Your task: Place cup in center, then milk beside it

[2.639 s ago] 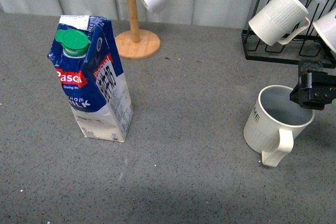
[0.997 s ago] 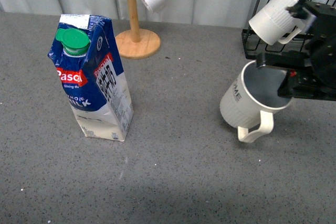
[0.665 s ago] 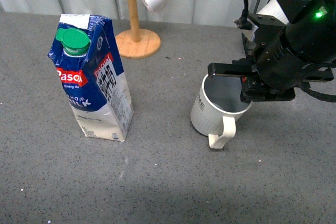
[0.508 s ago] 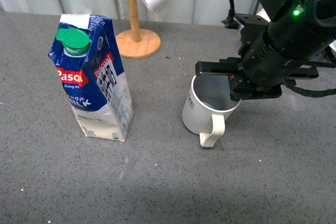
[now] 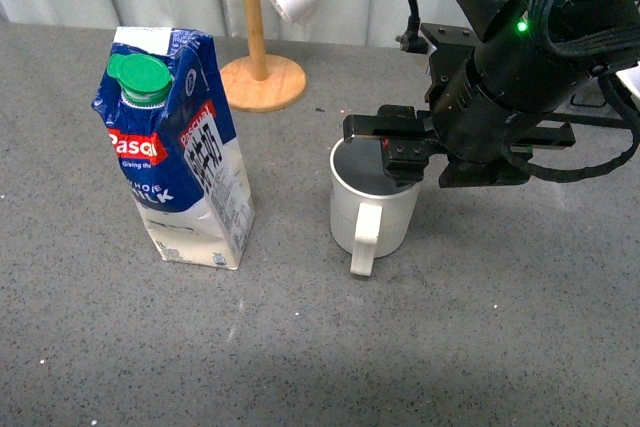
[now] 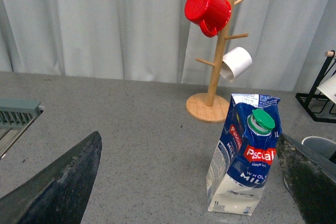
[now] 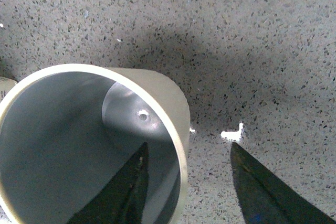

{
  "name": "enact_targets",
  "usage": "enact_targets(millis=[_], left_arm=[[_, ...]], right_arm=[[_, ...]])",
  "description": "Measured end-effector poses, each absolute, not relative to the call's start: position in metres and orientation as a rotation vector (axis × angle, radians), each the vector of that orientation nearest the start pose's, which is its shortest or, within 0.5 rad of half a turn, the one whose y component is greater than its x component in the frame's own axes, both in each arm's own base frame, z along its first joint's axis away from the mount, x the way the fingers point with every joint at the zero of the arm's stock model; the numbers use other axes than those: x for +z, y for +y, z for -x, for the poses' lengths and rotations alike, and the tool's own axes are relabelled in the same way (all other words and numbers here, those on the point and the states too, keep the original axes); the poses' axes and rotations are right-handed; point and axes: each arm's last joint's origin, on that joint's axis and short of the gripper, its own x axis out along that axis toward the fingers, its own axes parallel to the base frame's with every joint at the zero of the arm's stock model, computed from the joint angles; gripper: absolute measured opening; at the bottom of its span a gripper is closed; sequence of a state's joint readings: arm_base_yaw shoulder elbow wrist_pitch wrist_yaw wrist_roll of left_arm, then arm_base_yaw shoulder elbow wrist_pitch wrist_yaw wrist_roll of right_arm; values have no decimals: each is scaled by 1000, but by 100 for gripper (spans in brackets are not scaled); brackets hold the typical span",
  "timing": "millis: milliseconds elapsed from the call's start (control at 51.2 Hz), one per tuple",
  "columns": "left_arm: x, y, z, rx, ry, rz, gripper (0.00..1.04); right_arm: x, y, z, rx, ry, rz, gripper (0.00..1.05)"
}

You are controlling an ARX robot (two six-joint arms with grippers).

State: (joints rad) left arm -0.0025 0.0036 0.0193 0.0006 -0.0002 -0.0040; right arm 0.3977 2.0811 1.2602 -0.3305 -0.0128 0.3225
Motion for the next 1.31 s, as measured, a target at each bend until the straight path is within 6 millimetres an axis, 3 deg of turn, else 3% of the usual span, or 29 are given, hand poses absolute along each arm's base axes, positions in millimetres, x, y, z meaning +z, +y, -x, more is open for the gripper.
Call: enact_targets(millis=[156, 293, 508, 567, 645, 684, 782, 880, 1056, 1310], left_arm=[[170, 0, -97, -2, -16, 4, 98], [170, 0, -97, -2, -16, 4, 98], [170, 0, -97, -2, -16, 4, 98], [170, 0, -97, -2, -16, 4, 98], [170, 0, -97, 0, -16, 4, 98], [170, 0, -97, 0, -16, 4, 98], [170, 0, -97, -1, -16, 4, 98], [170, 0, -97, -2, -16, 4, 98], [170, 0, -97, -2, -16, 4, 98], [170, 0, -97, -2, -16, 4, 98]], right_arm=[[116, 152, -370, 173, 1095, -81, 75], [138, 146, -369, 152, 980, -86, 96], [162, 133, -362, 122, 841, -57, 95], [153, 127, -359, 48, 627, 13, 86], [131, 105, -332, 15, 358, 47, 68], [132, 95, -322, 12, 255, 31, 61], [158, 75, -298, 6, 34, -12, 45], [171, 60, -279, -3, -29, -19, 31], [159, 41, -245, 5, 22, 1, 2], [160, 19, -196, 0, 20, 2, 1]])
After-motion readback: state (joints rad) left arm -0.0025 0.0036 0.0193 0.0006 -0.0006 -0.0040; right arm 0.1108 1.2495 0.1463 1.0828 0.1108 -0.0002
